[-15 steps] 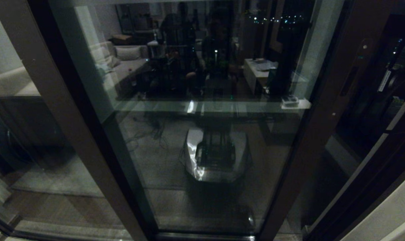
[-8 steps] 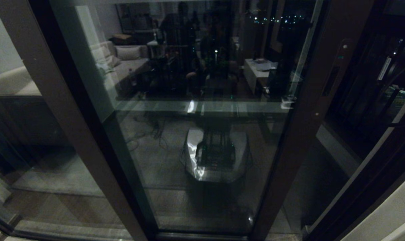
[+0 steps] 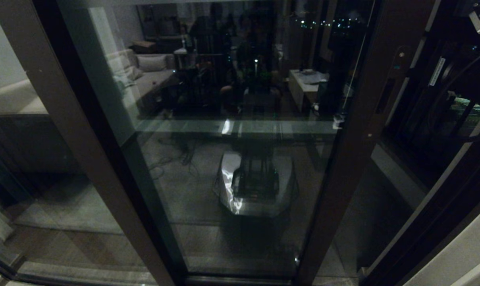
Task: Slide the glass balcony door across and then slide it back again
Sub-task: Open the slid door
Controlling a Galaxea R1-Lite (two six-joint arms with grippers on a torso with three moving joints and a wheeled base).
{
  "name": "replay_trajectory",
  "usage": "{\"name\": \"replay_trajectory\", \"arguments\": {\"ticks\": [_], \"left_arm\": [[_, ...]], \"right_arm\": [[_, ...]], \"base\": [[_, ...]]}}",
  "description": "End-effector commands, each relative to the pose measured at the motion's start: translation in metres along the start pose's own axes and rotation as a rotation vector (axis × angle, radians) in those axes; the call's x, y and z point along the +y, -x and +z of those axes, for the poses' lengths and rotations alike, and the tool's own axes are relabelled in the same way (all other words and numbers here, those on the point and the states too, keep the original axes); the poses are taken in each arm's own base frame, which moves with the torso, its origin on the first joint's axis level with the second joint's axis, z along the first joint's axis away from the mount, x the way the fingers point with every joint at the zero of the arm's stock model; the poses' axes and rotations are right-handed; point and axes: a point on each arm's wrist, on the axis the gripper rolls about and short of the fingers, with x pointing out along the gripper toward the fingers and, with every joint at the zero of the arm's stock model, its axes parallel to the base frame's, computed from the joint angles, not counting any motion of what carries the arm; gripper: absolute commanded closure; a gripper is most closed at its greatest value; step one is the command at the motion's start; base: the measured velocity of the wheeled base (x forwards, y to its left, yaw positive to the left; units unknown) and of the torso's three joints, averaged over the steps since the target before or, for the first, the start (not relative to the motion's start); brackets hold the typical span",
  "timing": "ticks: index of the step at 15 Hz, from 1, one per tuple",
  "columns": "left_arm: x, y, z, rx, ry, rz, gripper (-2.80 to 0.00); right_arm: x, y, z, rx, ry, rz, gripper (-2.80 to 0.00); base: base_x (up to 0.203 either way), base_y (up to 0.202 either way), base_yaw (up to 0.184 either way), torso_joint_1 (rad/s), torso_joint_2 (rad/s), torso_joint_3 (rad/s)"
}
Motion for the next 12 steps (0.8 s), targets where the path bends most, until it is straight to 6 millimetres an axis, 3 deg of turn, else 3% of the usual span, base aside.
{"name": "replay_trajectory", "arguments": {"ticks": [1, 12], "left_arm": [[0.0, 0.0, 0.0, 0.001, -0.001, -0.001, 0.0], [0.0, 0.0, 0.0, 0.001, 0.001, -0.001, 0.0]], "right_arm": [[0.006, -0.002, 0.005, -0.001, 0.001, 0.025, 0.0], [0.038, -0.007, -0.002, 0.019, 0.006, 0.053, 0.0]], "base": [[0.0, 0.0, 0.0, 0.0, 0.0, 0.0], [0.0, 0.0, 0.0, 0.0, 0.0, 0.0]]}}
